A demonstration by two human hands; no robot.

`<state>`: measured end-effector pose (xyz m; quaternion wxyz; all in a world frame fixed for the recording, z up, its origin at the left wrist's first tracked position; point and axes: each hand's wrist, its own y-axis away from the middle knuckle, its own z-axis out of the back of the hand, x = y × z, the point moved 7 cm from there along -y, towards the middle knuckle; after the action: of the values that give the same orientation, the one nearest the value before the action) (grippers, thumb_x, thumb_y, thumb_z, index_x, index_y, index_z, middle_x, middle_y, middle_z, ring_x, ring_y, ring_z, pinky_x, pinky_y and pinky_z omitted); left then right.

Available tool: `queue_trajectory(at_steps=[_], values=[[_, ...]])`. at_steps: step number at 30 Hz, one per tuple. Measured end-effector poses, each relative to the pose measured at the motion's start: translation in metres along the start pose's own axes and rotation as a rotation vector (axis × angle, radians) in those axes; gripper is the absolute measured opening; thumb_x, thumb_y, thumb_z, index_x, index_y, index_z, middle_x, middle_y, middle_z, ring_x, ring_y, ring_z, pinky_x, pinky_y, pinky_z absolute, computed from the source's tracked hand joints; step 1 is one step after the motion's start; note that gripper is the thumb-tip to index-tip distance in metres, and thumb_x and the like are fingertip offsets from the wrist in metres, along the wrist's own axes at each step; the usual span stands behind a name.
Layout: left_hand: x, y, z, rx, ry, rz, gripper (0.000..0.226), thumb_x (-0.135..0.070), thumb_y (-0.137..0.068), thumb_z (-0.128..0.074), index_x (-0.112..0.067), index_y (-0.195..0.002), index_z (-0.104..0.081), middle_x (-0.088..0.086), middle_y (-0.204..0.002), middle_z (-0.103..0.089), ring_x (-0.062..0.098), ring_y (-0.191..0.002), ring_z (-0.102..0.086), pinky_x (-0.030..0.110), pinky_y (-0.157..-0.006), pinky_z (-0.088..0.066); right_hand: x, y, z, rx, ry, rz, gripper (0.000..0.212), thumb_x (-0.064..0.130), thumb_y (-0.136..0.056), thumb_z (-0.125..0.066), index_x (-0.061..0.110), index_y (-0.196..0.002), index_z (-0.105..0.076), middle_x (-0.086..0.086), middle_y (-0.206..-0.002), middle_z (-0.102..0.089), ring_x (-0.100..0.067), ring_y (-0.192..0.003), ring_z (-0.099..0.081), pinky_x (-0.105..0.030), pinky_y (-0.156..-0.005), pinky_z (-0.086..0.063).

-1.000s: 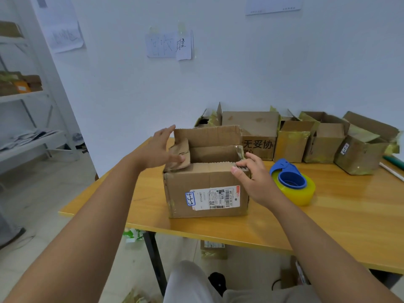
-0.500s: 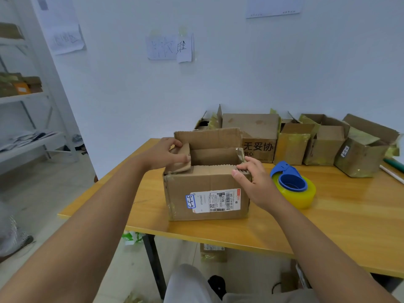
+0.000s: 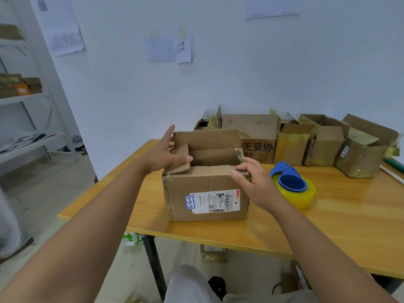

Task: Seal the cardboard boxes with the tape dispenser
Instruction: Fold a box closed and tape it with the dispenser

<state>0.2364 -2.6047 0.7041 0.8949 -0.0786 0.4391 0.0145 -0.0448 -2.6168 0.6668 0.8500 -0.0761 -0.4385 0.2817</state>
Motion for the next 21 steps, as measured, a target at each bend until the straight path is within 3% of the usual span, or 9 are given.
queue_trajectory(at_steps=[2, 5, 8, 10, 13, 15, 17, 19, 21], values=[[-0.004, 0.009, 0.001, -0.079, -0.036, -0.084, 0.105, -0.059, -0.065, -0.084, -0.055, -0.147, -0.018, -0.011, -0.143, -0.037, 0.008, -0.128, -0.042, 0.020, -0.091, -0.037, -0.001, 0.000, 0.000, -0.007, 0.002, -0.006, 0.027, 0.048, -0.097, -0.054, 0.030, -0.118, -0.057, 0.002, -0.156, -0.034, -0.014, -0.142, -0.030, -0.032, -0.106, -0.031], [-0.008, 0.022, 0.000, -0.131, -0.092, -0.158, 0.064, -0.057, -0.069, -0.082, -0.048, -0.123, -0.050, -0.022, -0.128, -0.050, -0.008, -0.119, -0.046, 0.017, -0.088, -0.038, -0.003, 0.001, -0.003, -0.039, -0.016, -0.011, 0.036, 0.049, -0.097, -0.054, 0.026, -0.125, -0.059, 0.003, -0.155, -0.035, -0.014, -0.142, -0.031, -0.029, -0.104, -0.029], [-0.011, 0.026, -0.001, -0.129, -0.173, -0.109, 0.040, -0.056, -0.072, -0.081, -0.039, -0.104, -0.064, -0.028, -0.114, -0.053, -0.013, -0.109, -0.046, 0.011, -0.078, -0.034, -0.005, 0.001, -0.003, -0.086, -0.025, -0.020, 0.044, 0.051, -0.096, -0.056, 0.026, -0.131, -0.052, 0.004, -0.148, -0.042, -0.015, -0.138, -0.038, -0.029, -0.102, -0.034], [-0.011, 0.027, -0.003, -0.105, -0.190, -0.060, 0.035, -0.059, -0.075, -0.077, -0.038, -0.100, -0.066, -0.028, -0.114, -0.053, -0.012, -0.104, -0.047, 0.011, -0.077, -0.032, -0.009, 0.001, -0.002, -0.104, -0.063, -0.047, 0.060, 0.056, -0.093, -0.058, 0.028, -0.142, -0.039, 0.004, -0.147, -0.043, -0.016, -0.134, -0.042, -0.037, -0.103, -0.043], [-0.011, 0.034, -0.009, -0.016, -0.174, -0.006, 0.048, -0.076, -0.071, -0.063, -0.044, -0.108, -0.062, -0.030, -0.128, -0.050, 0.000, -0.113, -0.047, 0.016, -0.083, -0.033, -0.012, 0.001, -0.002, -0.103, -0.092, -0.066, 0.072, 0.060, -0.090, -0.059, 0.036, -0.148, -0.025, 0.004, -0.151, -0.039, -0.017, -0.134, -0.042, -0.048, -0.105, -0.045], [-0.004, 0.040, -0.015, 0.105, -0.259, 0.043, 0.087, -0.086, -0.062, -0.059, -0.043, -0.136, -0.049, -0.025, -0.150, -0.033, 0.001, -0.128, -0.037, 0.021, -0.095, -0.032, -0.013, 0.001, -0.003, -0.088, -0.123, -0.073, 0.078, 0.068, -0.086, -0.058, 0.041, -0.149, -0.022, 0.005, -0.152, -0.039, -0.018, -0.134, -0.043, -0.048, -0.103, -0.047], [0.003, 0.045, -0.020, 0.210, -0.394, 0.077, 0.121, -0.091, -0.053, -0.064, -0.038, -0.154, -0.024, -0.027, -0.161, -0.006, 0.002, -0.143, -0.018, 0.031, -0.111, -0.026, -0.021, 0.002, -0.008, -0.063, -0.201, -0.151, 0.097, 0.080, -0.073, -0.057, 0.041, -0.152, -0.016, 0.003, -0.152, -0.040, -0.018, -0.130, -0.046, -0.043, -0.101, -0.048], [0.006, 0.048, -0.022, 0.221, -0.457, 0.066, 0.128, -0.081, -0.055, -0.075, -0.037, -0.157, -0.012, -0.027, -0.161, 0.004, 0.004, -0.148, -0.008, 0.035, -0.117, -0.022, -0.036, 0.006, -0.018, -0.006, -0.227, -0.286, 0.117, 0.087, -0.060, -0.055, 0.037, -0.155, -0.010, -0.002, -0.153, -0.042, -0.021, -0.130, -0.048, -0.043, -0.103, -0.047], [0.005, 0.047, -0.019, 0.146, -0.458, 0.045, 0.121, -0.068, -0.063, -0.081, -0.033, -0.158, -0.015, -0.023, -0.163, 0.000, 0.009, -0.149, -0.013, 0.032, -0.115, -0.025, -0.052, 0.014, -0.036, 0.104, -0.200, -0.411, 0.121, 0.090, -0.057, -0.053, 0.027, -0.154, -0.020, 0.000, -0.146, -0.050, -0.020, -0.126, -0.051, -0.040, -0.102, -0.046]])
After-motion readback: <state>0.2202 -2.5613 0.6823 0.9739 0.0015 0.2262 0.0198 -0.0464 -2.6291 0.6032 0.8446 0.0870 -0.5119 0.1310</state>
